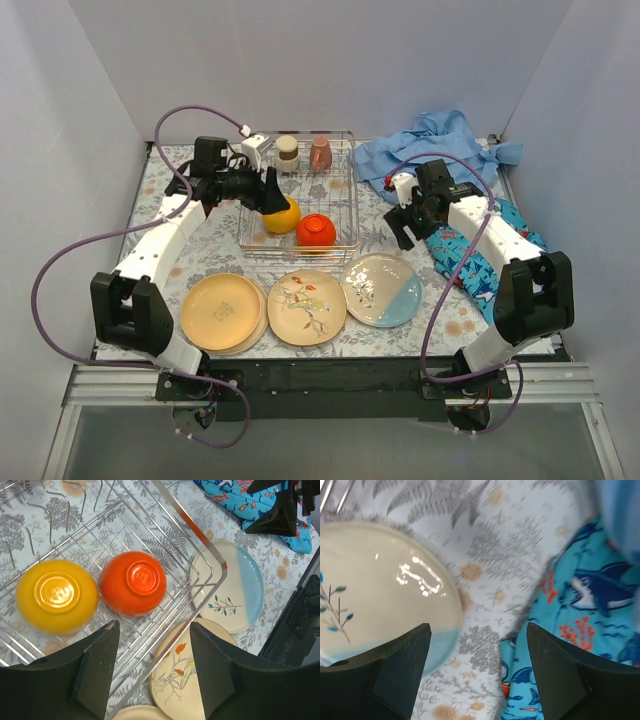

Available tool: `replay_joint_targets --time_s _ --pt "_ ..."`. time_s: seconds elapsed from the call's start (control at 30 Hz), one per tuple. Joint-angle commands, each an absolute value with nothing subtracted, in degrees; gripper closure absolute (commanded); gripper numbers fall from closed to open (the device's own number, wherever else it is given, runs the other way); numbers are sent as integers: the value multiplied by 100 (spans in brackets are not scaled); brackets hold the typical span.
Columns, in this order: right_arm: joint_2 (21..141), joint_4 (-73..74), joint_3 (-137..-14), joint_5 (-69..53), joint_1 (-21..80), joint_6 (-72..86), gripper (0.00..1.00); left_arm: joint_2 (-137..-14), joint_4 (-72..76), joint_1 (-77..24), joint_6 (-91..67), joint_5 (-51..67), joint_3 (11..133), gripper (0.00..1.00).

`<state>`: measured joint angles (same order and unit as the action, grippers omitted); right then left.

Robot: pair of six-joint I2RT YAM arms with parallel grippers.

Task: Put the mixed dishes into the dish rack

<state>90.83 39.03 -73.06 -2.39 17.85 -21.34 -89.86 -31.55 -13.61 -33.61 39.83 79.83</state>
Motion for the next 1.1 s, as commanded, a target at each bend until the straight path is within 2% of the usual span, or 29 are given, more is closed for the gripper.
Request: replay_joint_targets --time_s 0.0,0.13,0.33,0.57,0.7,0.8,0.9,0.93,1.0,1.03,1.07 --pt "8833 4245 -6786 -1396 1460 -2478 17 -8271 -3331 -1239 -3120 4139 7603 42" --pt "9070 4376 -6671 -1907 1257 -2759 23 -7780 -3217 -1230 -2954 4315 7182 42" --pt "9597 4447 -6644 -2206 1072 -3032 28 -7664 -3463 -1231 -2690 4482 7057 43" --pt "10168 4307 -6644 -2267 958 -3190 31 -8094 -3542 -1230 -2716 4711 7733 43" --pt "10353 4333 -6610 -2390 940 -3366 39 -8638 -3542 -1309 -2707 4755 8278 43" --pt "10397 4359 -6487 -2479 940 -3550 49 -9025 -3533 -1502 -2698 4737 8866 43" --pt "10415 4359 -6311 -2514 932 -3673 65 -9622 -3402 -1783 -2698 4729 9421 43" --pt "10432 4351 -6267 -2505 932 -3683 76 -9902 -3349 -1862 -2707 4729 9526 43" --pt "10441 4351 -6231 -2479 914 -3683 88 -10211 -3261 -2126 -2681 4729 9843 43" --pt "10398 4351 -6223 -2452 897 -3674 97 -10335 -3235 -2223 -2672 4729 9948 43" --pt "10232 4342 -6223 -2435 844 -3691 99 -10614 -3165 -2398 -2646 4746 10132 42"
